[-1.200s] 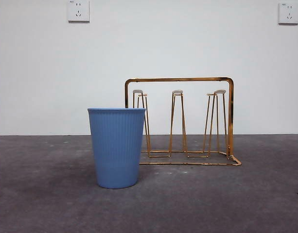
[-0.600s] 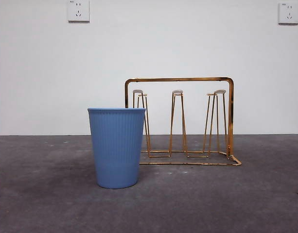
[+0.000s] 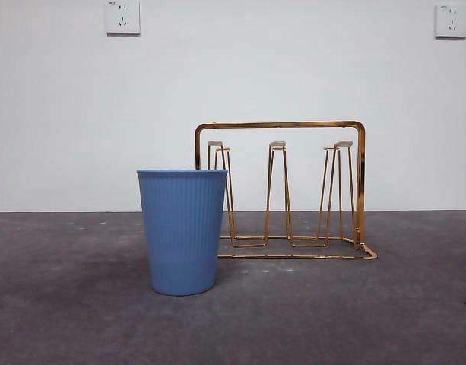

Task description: Pick up cup 1,put cup 1 in the cup rack,pick up cup 2,put cup 2 in the cup rack

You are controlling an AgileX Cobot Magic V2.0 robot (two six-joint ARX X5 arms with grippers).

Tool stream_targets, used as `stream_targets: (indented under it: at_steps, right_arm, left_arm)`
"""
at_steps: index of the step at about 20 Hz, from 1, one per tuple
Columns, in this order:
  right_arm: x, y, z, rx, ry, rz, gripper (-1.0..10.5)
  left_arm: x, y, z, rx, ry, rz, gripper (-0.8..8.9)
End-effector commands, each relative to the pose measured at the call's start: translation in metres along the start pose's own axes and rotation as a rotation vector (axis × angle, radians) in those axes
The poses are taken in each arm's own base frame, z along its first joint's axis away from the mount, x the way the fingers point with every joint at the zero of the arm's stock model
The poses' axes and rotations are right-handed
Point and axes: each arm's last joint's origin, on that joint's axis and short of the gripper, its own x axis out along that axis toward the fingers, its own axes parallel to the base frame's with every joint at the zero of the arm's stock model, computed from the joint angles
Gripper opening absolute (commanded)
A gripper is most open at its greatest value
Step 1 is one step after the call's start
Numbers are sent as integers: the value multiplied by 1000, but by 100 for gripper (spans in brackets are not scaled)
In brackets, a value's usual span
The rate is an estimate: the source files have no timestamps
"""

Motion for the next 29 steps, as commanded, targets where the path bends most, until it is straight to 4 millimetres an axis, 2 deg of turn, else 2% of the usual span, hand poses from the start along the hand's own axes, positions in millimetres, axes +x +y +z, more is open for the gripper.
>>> stream_targets:
  at_steps: [1,4,6,8,10,12,16,22,26,29]
  right_arm:
    - [-8,-2,-11,19,68,-27,188]
    - [-15,-3,-20,33,123,-49,188]
    - [-24,-4,-30,59,165,-67,187]
    - [-33,-6,-38,83,197,-110,187]
    - [-39,-8,-43,100,204,-144,187]
    - [-45,-9,-47,109,194,-163,187]
    - [-54,-10,-52,123,180,-183,187]
    - [-56,-11,-55,116,199,-184,187]
    - [-56,-11,-55,90,202,-182,187]
    - [-56,-11,-55,90,199,-181,187]
  left_arm:
    - [8,-4,-1,193,35,79,-6]
    - [18,-13,-7,354,56,190,-6]
    - [28,-29,-9,554,41,335,-7]
    - [38,-43,-20,717,-8,457,-7]
    - [47,-46,-34,792,-60,531,-6]
    - [57,-38,-50,820,-83,582,-6]
    - [79,-5,-76,866,-86,711,-6]
    - [114,21,-86,907,-117,819,-6]
    - [120,43,-97,926,-116,904,-6]
    - [121,52,-101,927,-128,924,-6]
